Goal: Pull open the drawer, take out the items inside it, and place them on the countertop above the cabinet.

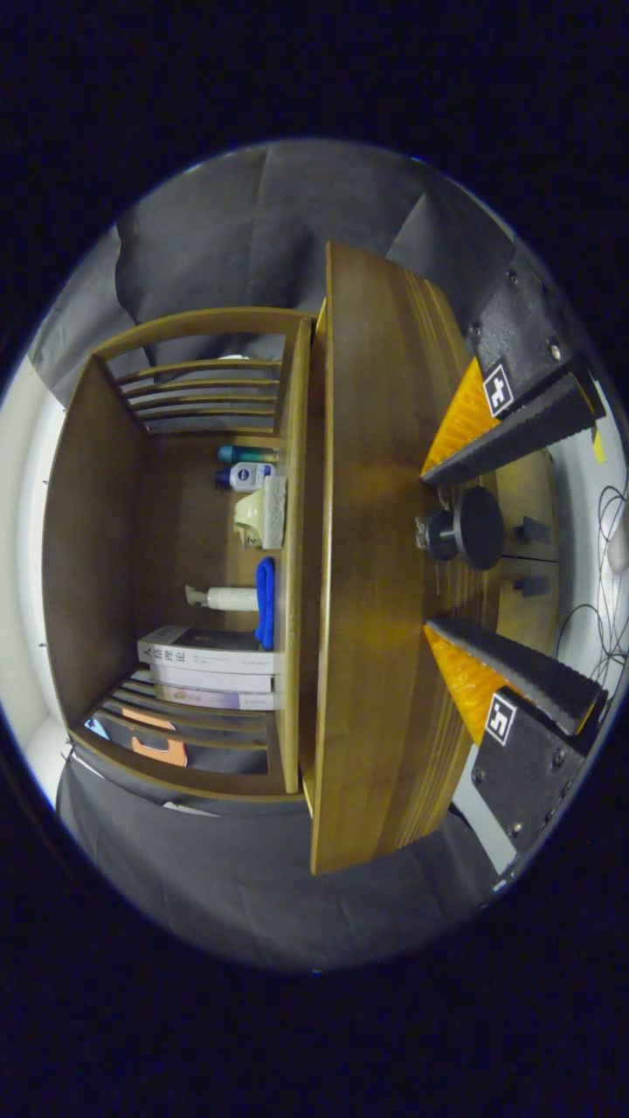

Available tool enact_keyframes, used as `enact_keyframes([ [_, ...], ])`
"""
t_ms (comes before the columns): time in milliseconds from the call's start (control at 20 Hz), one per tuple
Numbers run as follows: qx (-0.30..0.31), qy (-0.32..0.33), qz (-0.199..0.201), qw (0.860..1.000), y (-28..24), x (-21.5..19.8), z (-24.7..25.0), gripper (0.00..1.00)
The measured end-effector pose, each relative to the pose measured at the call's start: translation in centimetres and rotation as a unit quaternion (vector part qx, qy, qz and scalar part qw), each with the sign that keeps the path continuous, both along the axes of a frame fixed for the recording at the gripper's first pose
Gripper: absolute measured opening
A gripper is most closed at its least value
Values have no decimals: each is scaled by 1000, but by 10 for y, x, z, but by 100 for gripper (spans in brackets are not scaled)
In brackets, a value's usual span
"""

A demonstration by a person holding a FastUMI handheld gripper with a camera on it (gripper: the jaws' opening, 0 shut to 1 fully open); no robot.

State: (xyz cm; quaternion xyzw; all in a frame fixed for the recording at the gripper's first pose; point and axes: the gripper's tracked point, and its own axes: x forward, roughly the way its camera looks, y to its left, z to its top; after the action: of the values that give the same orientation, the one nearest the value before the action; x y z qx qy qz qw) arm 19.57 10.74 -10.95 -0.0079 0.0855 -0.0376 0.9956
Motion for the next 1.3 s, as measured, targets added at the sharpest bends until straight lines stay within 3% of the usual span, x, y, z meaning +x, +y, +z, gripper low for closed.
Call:
enact_keyframes([
  [850, -25, 4, -1, 1000, -4, 87, 6, 99],
  [1300, -9, 9, 4, 1000, -2, 91, 3, 99],
])
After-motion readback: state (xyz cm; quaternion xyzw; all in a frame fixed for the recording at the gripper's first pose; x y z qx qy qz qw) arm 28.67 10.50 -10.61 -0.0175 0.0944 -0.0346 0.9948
